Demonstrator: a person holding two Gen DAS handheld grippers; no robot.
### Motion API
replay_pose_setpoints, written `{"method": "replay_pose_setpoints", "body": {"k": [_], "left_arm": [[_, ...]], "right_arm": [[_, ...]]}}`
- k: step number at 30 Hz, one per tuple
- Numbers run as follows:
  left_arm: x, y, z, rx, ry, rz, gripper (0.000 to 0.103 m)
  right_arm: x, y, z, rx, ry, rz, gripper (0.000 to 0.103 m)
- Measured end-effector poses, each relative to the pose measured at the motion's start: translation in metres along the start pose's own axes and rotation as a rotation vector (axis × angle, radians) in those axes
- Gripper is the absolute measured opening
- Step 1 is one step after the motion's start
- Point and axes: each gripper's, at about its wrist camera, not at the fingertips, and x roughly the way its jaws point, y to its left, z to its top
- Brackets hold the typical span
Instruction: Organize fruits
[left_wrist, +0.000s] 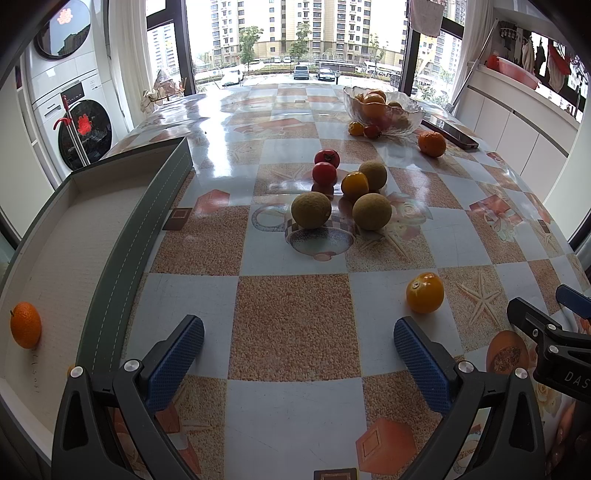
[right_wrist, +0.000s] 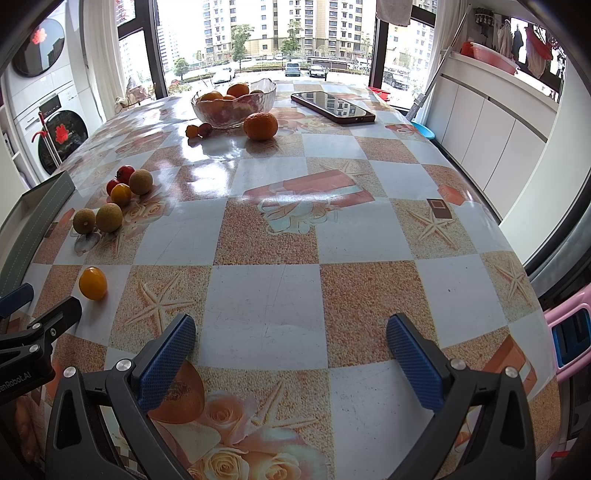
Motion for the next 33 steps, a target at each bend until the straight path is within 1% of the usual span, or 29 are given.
{"method": "replay_pose_setpoints", "body": {"k": [8, 10, 12, 13, 15, 16, 18, 19, 22, 23, 24, 25, 26, 27, 28, 29, 33], "left_arm": [[-0.001, 0.001, 0.001, 0.002, 0.009, -0.002, 0.103], [-0.002, 0.0, 0.004, 0.01, 0.027, 0.003, 0.103], [-0.007, 0.0, 0.006, 0.025, 0.054, 0.028, 0.103], [-0.012, -0.001, 0.008, 0.03, 0.039, 0.031, 0.103], [-0.031, 0.002, 0.013, 0.04, -0.028, 0.037, 0.103], [-0.043, 0.004, 0.017, 0.048, -0.065, 0.038, 0.103], [-0.057, 0.01, 0.025, 0.049, -0.103, 0.053, 0.103], [-0.063, 0.016, 0.031, 0.047, -0.108, 0.061, 0.103], [-0.066, 0.028, 0.047, 0.04, -0.09, 0.069, 0.102], [-0.066, 0.03, 0.051, 0.041, -0.089, 0.071, 0.092], [-0.064, 0.031, 0.054, 0.047, -0.08, 0.071, 0.088], [-0.062, 0.032, 0.057, 0.054, -0.064, 0.069, 0.088], [-0.059, 0.032, 0.058, 0.053, -0.053, 0.067, 0.086], [-0.054, 0.031, 0.061, 0.052, -0.044, 0.063, 0.08], [-0.052, 0.03, 0.06, 0.057, -0.032, 0.056, 0.077], [-0.047, 0.028, 0.06, 0.064, -0.011, 0.047, 0.074], [-0.024, 0.009, 0.065, 0.091, 0.025, 0.011, 0.074]], "right_arm": [[-0.001, 0.0, 0.002, -0.004, 0.013, 0.001, 0.103], [-0.001, 0.0, 0.005, -0.009, 0.041, 0.006, 0.103], [-0.001, 0.001, 0.008, -0.015, 0.084, 0.007, 0.103], [-0.002, 0.002, 0.009, -0.012, 0.096, 0.019, 0.103], [-0.007, 0.012, 0.01, -0.019, 0.086, 0.1, 0.103], [-0.009, 0.018, 0.011, -0.036, 0.077, 0.123, 0.103], [-0.009, 0.036, 0.015, -0.084, 0.07, 0.148, 0.103], [-0.008, 0.049, 0.018, -0.117, 0.069, 0.171, 0.102], [-0.004, 0.08, 0.024, -0.178, 0.064, 0.222, 0.1], [-0.002, 0.088, 0.026, -0.196, 0.061, 0.23, 0.097], [0.0, 0.098, 0.028, -0.216, 0.059, 0.243, 0.082], [0.004, 0.105, 0.029, -0.234, 0.071, 0.257, 0.071], [0.005, 0.11, 0.029, -0.252, 0.063, 0.242, 0.06], [0.005, 0.116, 0.029, -0.282, 0.047, 0.212, 0.039], [0.004, 0.117, 0.029, -0.284, 0.038, 0.223, 0.028], [0.004, 0.114, 0.03, -0.264, 0.042, 0.227, 0.023], [0.003, 0.08, 0.032, -0.139, 0.047, 0.238, 0.023]]}}
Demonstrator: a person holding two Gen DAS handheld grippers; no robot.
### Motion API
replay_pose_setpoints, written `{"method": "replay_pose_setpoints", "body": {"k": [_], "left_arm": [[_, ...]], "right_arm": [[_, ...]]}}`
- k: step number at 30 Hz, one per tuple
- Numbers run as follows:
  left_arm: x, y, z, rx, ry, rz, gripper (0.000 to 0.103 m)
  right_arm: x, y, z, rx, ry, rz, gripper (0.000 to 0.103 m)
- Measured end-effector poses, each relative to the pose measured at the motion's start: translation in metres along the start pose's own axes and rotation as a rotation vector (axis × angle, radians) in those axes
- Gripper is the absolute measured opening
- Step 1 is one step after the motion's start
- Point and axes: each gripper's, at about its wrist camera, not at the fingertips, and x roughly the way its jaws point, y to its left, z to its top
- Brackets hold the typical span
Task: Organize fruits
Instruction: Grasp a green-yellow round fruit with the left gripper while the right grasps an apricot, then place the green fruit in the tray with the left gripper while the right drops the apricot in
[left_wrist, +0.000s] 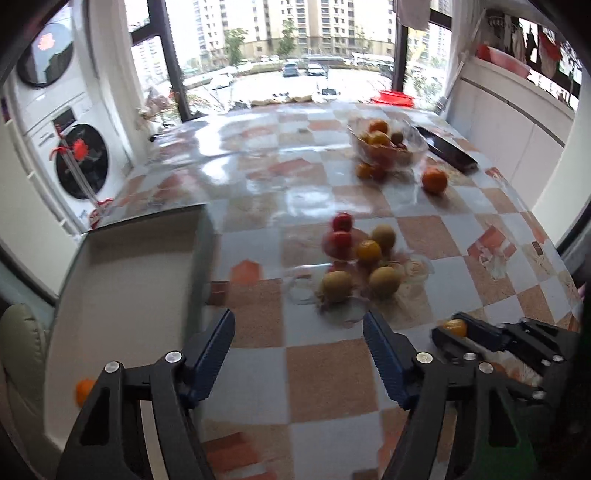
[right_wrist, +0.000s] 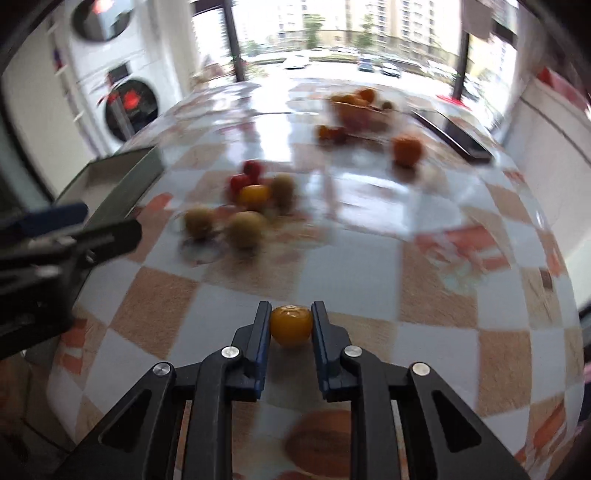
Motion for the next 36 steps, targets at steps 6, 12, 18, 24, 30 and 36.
{"method": "replay_pose_setpoints", "body": {"k": [6, 12, 18, 24, 30, 36], "left_arm": [[0.041, -0.021, 0.009, 0.083, 0.044, 0.023, 0.074], [0.064, -0.015, 0.013, 0.02, 0.085, -0.01, 0.068], [0.065, -0.016, 0.014, 0.006, 0.064, -0.096, 0.028], [0.039, 0.001, 0.01, -0.06, 0.022, -0.14, 0.028], [-0.009, 0.043, 0.005, -0.115, -0.095, -0.163, 0.028], [-0.032, 0.112, -0.011, -0.185, -0.145, -0.044, 0.028]], "right_arm": [[-0.014, -0.037, -0.007, 0.067, 0.011, 0.005, 0.023], [-0.02, -0.04, -0.011, 0.084, 0.014, 0.019, 0.023], [-0.025, -0.034, -0.014, 0.064, 0.021, 0.013, 0.023], [-0.024, -0.028, -0.012, 0.073, 0.053, 0.025, 0.023], [-0.021, -0.002, 0.004, 0.042, 0.081, 0.054, 0.023], [-0.013, 0.053, 0.026, -0.018, 0.11, 0.136, 0.023]]}}
